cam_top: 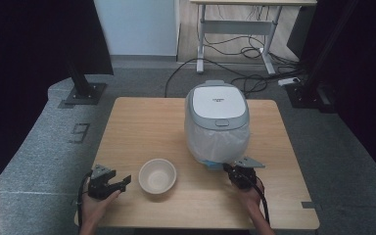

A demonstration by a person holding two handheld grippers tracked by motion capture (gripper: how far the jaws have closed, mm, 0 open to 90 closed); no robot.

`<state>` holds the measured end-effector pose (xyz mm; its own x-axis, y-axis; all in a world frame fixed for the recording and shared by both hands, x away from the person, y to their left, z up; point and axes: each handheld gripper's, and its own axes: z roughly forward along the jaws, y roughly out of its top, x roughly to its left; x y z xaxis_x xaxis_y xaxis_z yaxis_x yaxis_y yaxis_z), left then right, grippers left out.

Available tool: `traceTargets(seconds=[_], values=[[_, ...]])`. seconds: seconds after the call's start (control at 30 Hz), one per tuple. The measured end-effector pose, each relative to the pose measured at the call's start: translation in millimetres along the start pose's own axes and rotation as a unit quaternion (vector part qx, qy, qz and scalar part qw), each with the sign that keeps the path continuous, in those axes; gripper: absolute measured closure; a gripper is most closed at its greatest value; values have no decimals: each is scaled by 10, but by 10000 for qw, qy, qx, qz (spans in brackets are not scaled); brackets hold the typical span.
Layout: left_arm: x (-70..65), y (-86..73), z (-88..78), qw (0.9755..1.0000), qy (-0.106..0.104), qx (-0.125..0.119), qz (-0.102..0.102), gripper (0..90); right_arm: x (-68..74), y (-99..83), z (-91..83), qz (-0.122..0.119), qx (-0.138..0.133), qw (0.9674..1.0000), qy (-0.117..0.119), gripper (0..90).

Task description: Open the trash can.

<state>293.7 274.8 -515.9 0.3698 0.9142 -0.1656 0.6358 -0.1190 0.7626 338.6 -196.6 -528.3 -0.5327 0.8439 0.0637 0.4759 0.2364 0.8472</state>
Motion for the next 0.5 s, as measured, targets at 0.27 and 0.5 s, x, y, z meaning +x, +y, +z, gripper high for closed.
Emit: traceTargets(seconds=[0.27, 0.5], values=[[-4, 2, 9, 10000, -13, 16, 15, 293, 16, 17, 147, -1, 54, 10000, 34, 895], [-10, 4, 11, 10000, -19, 17, 21, 294, 35, 53, 222, -8, 52, 10000, 57, 895]])
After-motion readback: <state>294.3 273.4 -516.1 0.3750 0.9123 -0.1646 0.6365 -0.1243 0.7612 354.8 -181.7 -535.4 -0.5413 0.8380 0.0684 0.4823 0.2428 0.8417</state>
